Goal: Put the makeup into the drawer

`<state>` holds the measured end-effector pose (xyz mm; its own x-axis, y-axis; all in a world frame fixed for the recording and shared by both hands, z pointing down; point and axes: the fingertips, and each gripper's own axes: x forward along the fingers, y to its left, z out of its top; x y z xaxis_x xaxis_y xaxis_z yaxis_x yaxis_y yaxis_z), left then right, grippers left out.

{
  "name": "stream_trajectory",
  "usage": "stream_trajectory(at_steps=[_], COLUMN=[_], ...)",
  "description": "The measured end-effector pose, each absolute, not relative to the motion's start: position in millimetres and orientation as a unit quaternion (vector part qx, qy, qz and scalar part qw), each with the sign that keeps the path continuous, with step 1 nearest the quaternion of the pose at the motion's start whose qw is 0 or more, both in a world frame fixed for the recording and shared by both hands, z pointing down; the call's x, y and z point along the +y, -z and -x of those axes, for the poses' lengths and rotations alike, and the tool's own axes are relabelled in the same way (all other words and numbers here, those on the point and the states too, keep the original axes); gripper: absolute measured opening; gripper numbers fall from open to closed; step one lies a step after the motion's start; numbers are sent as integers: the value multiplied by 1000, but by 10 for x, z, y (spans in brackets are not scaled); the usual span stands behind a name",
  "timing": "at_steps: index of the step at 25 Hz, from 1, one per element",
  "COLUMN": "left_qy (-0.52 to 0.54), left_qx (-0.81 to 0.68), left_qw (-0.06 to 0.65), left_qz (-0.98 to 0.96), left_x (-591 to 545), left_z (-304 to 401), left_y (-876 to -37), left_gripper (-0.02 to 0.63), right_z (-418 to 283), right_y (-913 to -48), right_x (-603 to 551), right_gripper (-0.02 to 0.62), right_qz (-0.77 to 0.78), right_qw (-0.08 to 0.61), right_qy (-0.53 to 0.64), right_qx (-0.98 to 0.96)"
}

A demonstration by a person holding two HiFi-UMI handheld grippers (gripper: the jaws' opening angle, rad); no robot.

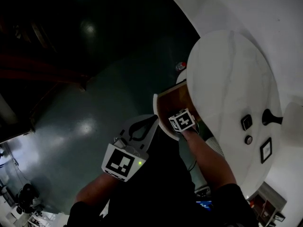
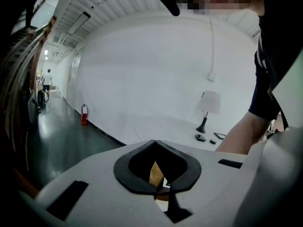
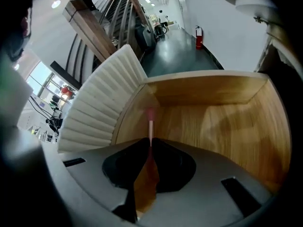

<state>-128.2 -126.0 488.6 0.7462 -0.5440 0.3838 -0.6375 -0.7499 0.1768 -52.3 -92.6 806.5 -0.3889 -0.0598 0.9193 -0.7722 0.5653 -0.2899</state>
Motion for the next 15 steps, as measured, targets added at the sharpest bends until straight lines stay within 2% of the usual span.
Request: stream_trajectory(at_steps=[15], left_qy=[-169], left_qx=[-330], left_qw=[176], left_qz=[-912], left_x=[-1189], left_z=[1331], left_y=[-5110], left_gripper=[11], right_z=[542], right_y=[-8471], right_x=[-899], right_gripper=[48], right_qz=[-264], right_qw=[496], right_qy=[-422], right_qx=[-712])
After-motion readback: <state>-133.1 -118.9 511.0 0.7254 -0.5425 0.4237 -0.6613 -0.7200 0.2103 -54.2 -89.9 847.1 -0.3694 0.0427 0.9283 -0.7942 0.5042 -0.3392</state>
